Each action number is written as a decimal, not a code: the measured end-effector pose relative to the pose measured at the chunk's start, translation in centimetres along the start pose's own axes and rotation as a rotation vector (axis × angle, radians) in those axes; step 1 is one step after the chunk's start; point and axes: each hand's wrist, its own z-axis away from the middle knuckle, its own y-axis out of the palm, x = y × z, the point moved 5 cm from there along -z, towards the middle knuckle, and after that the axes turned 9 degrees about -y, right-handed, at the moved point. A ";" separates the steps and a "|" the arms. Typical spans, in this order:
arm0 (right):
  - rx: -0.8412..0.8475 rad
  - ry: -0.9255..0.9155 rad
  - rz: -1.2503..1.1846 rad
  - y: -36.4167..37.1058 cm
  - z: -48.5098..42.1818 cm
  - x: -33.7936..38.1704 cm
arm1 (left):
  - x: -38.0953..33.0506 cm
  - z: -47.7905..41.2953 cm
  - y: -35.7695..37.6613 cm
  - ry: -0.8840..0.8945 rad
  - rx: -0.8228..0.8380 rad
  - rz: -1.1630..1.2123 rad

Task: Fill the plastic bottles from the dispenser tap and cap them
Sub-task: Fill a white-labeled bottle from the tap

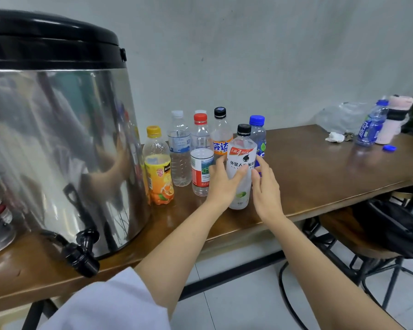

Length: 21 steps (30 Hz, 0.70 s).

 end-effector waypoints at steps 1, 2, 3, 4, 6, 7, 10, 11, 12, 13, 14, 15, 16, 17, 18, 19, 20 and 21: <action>0.007 -0.017 -0.021 -0.1 0.5 0.4 | 0.0 0.7 -0.5 0.002 -0.006 -0.004; 0.010 -0.041 -0.046 -0.1 1.1 1.0 | 0.2 1.1 -1.1 0.011 -0.008 0.001; 0.010 -0.068 -0.059 -0.1 1.6 1.5 | 0.1 1.9 -1.7 0.022 -0.006 0.007; 0.011 -0.098 -0.060 -0.1 2.2 2.2 | 0.1 2.7 -2.5 0.034 -0.012 0.010; 0.018 -0.158 -0.071 -0.1 3.3 3.9 | -0.1 4.7 -4.3 0.066 -0.042 -0.016; 0.027 -0.187 -0.099 0.0 3.8 5.1 | -0.5 5.9 -5.4 0.091 -0.056 -0.028; 0.070 -0.266 -0.168 0.2 5.1 8.4 | -0.9 9.4 -8.8 0.150 -0.105 -0.001; 0.076 -0.291 -0.176 0.2 5.4 9.5 | -1.0 10.7 -9.9 0.151 -0.128 0.012; 0.074 -0.310 -0.184 0.3 5.7 10.7 | -0.8 11.8 -11.0 0.147 -0.148 0.024; 0.067 -0.320 -0.181 0.3 5.7 11.8 | -0.7 12.9 -11.8 0.135 -0.161 0.032; 0.068 -0.328 -0.176 0.4 5.8 13.2 | -0.4 14.1 -12.7 0.122 -0.175 0.036; 0.076 -0.334 -0.162 0.5 5.8 14.5 | -0.1 15.2 -13.3 0.116 -0.182 0.036; 0.099 -0.338 -0.143 0.7 5.8 15.8 | 0.2 16.3 -13.9 0.120 -0.185 0.036; 0.129 -0.352 -0.095 1.0 5.9 17.3 | 0.6 17.4 -14.6 0.129 -0.188 0.033; 0.176 -0.387 -0.008 1.3 6.2 18.9 | 1.0 18.4 -15.1 0.142 -0.197 0.026; 0.233 -0.448 0.123 1.7 6.5 20.5 | 1.5 19.3 -15.7 0.148 -0.214 0.007; 0.280 -0.515 0.284 2.1 7.0 21.8 | 2.0 20.1 -16.3 0.148 -0.237 -0.012; 0.311 -0.571 0.446 2.6 7.5 23.0 | 2.6 20.9 -16.8 0.143 -0.260 -0.032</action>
